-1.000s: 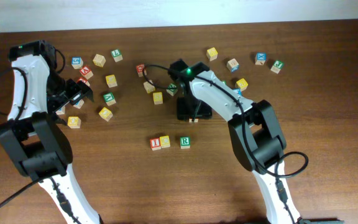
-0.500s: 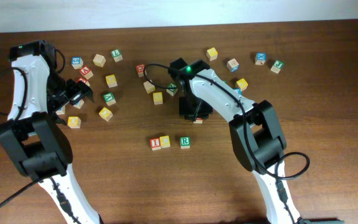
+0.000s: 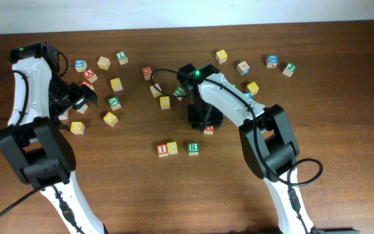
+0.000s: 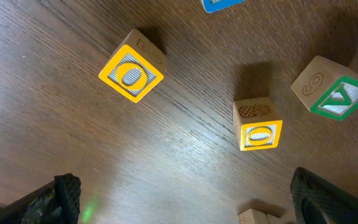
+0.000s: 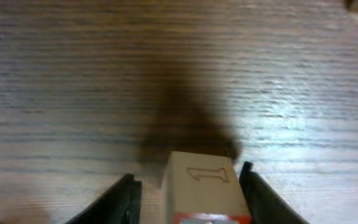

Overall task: Spell out ICRA
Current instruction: 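Close the right gripper on the red A block and lift, then lower the red A block right of the green R block and release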

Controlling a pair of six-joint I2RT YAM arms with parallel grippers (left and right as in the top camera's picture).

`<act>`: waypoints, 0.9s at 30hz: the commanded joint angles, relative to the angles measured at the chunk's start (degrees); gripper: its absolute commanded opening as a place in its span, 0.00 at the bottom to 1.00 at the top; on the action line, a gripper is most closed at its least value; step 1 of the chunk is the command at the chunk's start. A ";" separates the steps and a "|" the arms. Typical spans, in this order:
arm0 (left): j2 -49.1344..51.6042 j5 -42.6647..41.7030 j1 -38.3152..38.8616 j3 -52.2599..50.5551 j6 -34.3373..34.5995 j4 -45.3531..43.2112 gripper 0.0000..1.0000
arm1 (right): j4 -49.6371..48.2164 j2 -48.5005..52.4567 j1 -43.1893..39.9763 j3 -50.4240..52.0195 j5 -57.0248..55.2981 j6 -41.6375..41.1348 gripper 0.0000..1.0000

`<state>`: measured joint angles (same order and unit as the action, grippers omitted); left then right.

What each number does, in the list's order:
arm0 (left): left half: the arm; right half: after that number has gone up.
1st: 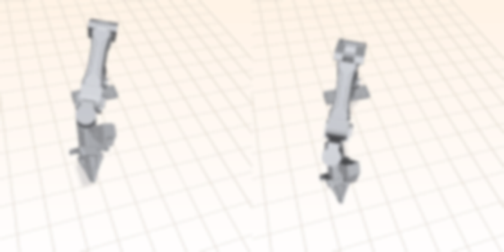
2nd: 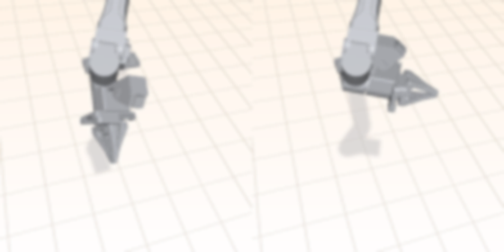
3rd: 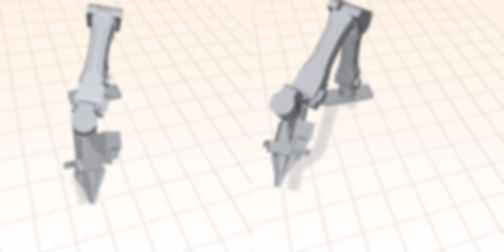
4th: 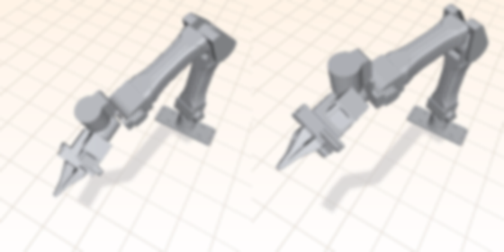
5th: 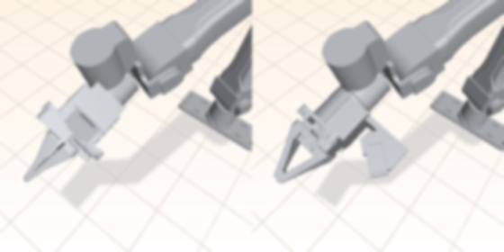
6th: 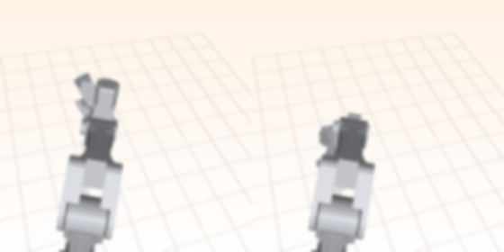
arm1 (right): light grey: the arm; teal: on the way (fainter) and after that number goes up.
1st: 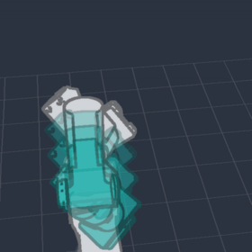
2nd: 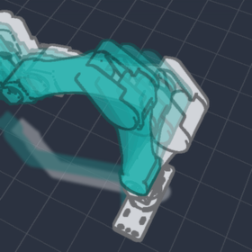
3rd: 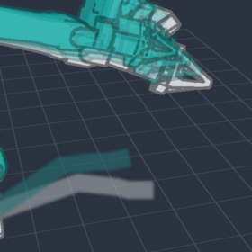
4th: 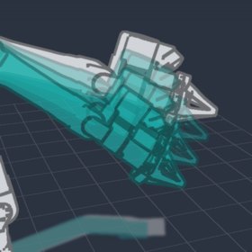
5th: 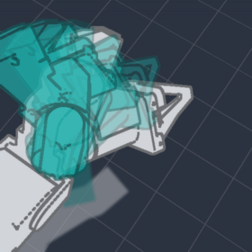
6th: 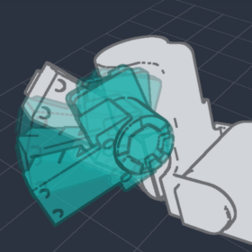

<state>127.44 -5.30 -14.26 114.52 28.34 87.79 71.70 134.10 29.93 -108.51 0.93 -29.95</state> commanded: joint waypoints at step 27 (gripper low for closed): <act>-0.48 0.66 -0.26 -0.11 0.74 0.04 0.99 | 5.18 -5.05 2.25 7.80 4.68 5.68 0.34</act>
<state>127.44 -5.30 -14.26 114.52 28.34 87.77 77.03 130.43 32.03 -101.34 5.30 -24.01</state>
